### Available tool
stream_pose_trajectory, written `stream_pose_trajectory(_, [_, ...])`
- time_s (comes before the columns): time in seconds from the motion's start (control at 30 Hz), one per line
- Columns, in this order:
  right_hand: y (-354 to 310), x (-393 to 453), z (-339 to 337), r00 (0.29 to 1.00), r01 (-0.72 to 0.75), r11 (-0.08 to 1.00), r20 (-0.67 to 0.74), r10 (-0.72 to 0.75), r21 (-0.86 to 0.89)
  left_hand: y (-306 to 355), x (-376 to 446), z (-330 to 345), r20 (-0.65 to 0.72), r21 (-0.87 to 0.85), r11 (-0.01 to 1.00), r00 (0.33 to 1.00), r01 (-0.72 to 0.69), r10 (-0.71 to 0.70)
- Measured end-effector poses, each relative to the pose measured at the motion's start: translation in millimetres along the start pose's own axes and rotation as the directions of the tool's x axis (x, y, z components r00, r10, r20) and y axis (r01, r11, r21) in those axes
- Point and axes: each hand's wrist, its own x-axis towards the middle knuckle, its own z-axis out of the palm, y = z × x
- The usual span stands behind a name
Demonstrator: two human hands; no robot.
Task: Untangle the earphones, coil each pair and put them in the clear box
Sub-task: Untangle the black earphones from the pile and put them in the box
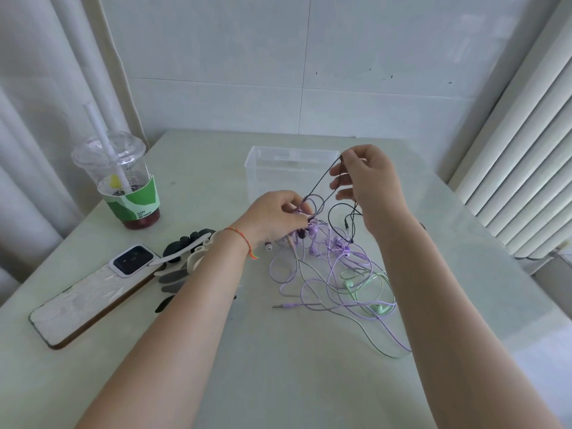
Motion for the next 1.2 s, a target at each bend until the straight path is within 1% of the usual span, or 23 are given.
stream_pose_trajectory(0.13, [4.5,1.1,-2.7,0.999,-0.002,0.987,0.043,0.009,-0.161,-0.7,1.7,-0.3,-0.021,-0.023,1.0,1.0,-0.004,0.004])
stream_pose_trajectory(0.23, [6.9,3.3,-5.8,0.996,0.016,0.933,0.09,0.018,-0.36,-4.3,3.1,-1.0,-0.021,0.003,1.0,1.0,0.008,-0.008])
stream_pose_trajectory(0.3, [8.4,4.9,-9.5,0.99,0.049,0.858,0.141,0.027,-0.511,-6.0,5.0,-0.3,-0.051,0.01,1.0,0.998,0.023,-0.022])
stream_pose_trajectory(0.37, [8.9,4.8,-13.5,0.974,0.123,0.739,0.225,0.039,-0.662,-6.2,6.8,0.2,-0.106,0.048,0.998,0.994,0.027,-0.022])
stream_pose_trajectory(0.43, [6.4,1.9,-16.1,0.95,0.184,0.612,0.3,0.092,-0.769,-6.5,8.5,0.3,-0.148,0.063,0.998,0.989,0.029,-0.02])
stream_pose_trajectory(0.53, [3.0,-3.4,-17.0,0.909,0.24,0.499,0.374,0.187,-0.833,-7.3,9.8,0.4,-0.175,0.101,0.994,0.984,0.035,-0.017])
stream_pose_trajectory(0.6, [3.9,-3.7,-16.0,0.897,0.281,0.456,0.4,0.188,-0.844,-7.6,9.4,1.1,-0.177,0.094,0.995,0.984,0.037,-0.02])
stream_pose_trajectory(0.63, [4.3,-3.1,-15.7,0.899,0.289,0.453,0.402,0.173,-0.843,-7.4,9.3,1.2,-0.177,0.083,0.996,0.984,0.04,-0.024])
stream_pose_trajectory(0.77, [5.2,-0.4,-14.4,0.918,0.276,0.498,0.378,0.116,-0.822,-5.4,10.1,2.1,-0.155,0.038,0.998,0.987,0.047,-0.041])
stream_pose_trajectory(0.87, [6.5,0.3,-11.7,0.928,0.277,0.548,0.367,0.06,-0.79,-4.4,6.2,3.2,-0.08,-0.001,0.999,0.996,0.042,-0.042])
stream_pose_trajectory(0.97, [6.7,-0.3,-8.8,0.934,0.273,0.599,0.357,0.023,-0.753,-5.0,3.3,4.0,-0.033,0.009,1.0,0.999,0.028,-0.028])
stream_pose_trajectory(1.1, [6.5,0.1,-8.1,0.935,0.278,0.638,0.356,-0.007,-0.718,-3.2,3.6,1.7,-0.034,0.0,1.0,0.999,0.004,-0.004])
stream_pose_trajectory(1.2, [6.8,1.0,-9.7,0.94,0.252,0.694,0.342,-0.008,-0.675,-6.4,5.5,1.0,-0.084,-0.004,1.0,0.996,0.004,-0.005])
